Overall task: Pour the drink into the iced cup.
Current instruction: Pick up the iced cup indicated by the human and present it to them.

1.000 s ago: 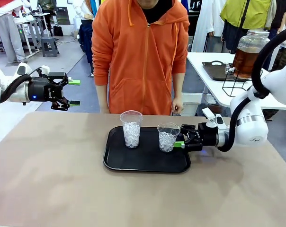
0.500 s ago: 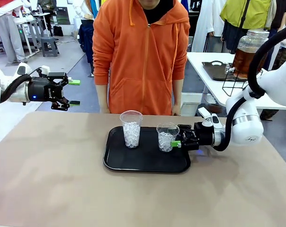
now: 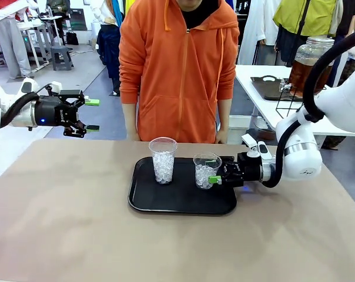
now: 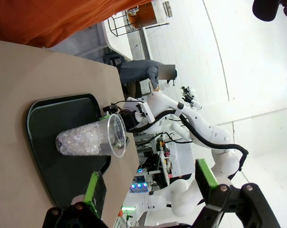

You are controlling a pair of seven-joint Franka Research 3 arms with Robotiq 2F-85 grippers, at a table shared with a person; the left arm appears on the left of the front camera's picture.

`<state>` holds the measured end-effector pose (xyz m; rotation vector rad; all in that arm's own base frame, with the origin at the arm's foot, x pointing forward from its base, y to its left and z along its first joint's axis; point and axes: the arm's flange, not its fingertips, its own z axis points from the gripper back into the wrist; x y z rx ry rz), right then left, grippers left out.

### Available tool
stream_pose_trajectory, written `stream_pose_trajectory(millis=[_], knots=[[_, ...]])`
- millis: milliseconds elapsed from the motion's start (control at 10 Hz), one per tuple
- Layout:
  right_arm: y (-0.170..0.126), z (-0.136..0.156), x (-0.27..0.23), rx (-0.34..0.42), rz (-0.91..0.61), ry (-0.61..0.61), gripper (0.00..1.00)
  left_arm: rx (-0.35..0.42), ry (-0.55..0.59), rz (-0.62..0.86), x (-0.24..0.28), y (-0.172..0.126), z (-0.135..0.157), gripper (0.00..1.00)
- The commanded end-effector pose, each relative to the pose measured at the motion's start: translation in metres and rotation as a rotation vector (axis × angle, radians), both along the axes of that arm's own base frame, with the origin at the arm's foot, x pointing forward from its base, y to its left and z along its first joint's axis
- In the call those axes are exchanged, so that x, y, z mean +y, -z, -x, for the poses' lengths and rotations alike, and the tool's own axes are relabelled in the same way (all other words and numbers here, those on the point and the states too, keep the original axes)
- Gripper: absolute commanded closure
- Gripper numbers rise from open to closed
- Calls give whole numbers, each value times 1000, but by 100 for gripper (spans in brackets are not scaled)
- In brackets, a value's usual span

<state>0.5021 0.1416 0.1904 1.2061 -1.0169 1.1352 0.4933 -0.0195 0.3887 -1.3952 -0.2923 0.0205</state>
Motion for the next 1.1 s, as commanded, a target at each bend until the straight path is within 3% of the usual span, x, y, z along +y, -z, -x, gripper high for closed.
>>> stream_pose_trajectory(millis=[0, 300, 500, 1000], knots=[[0, -9, 15, 18, 12, 21, 0, -15, 5, 8, 0, -1, 0, 0], [2, -8, 19, 17, 7, 16, 0, -15, 5, 8, 0, -1, 0, 0], [0, -8, 16, 30, -32, 3, 38, -15, 5, 8, 0, -1, 0, 0], [-21, -10, 10, 30, -126, -1, 38, -15, 5, 8, 0, -1, 0, 0]])
